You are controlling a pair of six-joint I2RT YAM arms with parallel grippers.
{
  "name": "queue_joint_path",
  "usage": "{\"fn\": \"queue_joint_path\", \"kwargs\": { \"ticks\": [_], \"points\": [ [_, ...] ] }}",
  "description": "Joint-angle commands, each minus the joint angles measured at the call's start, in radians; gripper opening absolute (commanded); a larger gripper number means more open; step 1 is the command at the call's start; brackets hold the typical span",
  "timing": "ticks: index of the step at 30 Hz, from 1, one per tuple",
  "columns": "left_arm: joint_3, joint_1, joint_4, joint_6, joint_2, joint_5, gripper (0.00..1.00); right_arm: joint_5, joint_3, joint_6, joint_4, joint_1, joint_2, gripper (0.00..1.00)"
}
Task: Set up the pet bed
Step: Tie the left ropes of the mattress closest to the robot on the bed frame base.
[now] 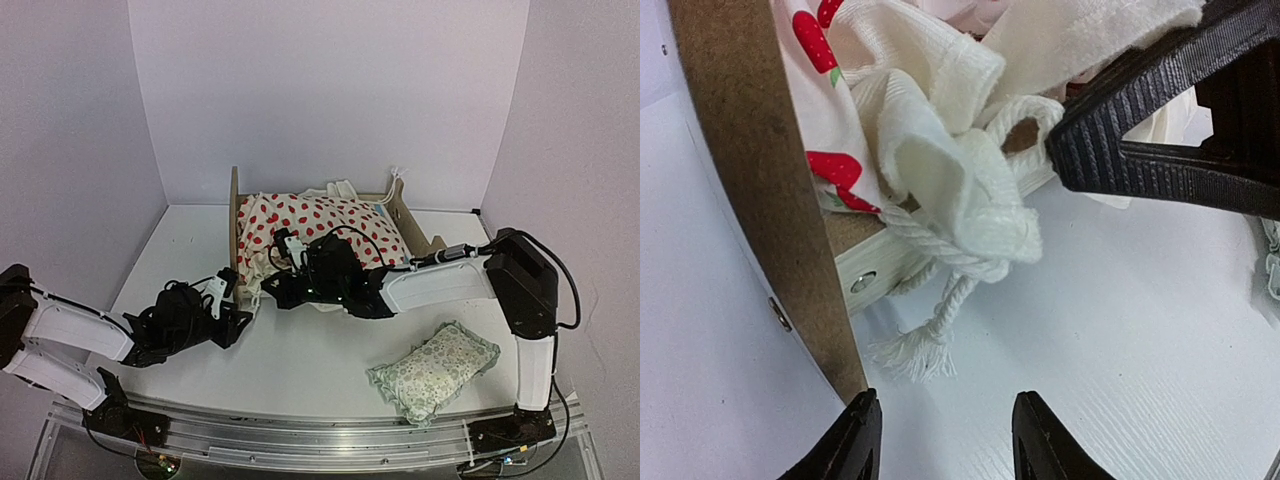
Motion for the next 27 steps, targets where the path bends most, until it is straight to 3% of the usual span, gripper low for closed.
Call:
{"fn": "queue_joint_path", "kwargs": {
  "ticks": [1, 15, 27],
  "points": [
    [0.014, 0.005, 0.098, 0.031, 0.020, -0.028, 0.46, -0.008, 0.027, -0.022, -0.007, 0.005, -0.069, 0.00],
    [0.034, 0.005, 0.282, 0.085, 0.164, -0.048, 0.46, -0.010, 0.015, -0.022, -0.008, 0.006, -0.077, 0.00],
    [-0.008, 0.005, 0.384, 0.227, 0.158, -0.074, 0.46, -0.011, 0.019, -0.027, -0.007, 0.005, -0.068, 0.00]
  ]
}}
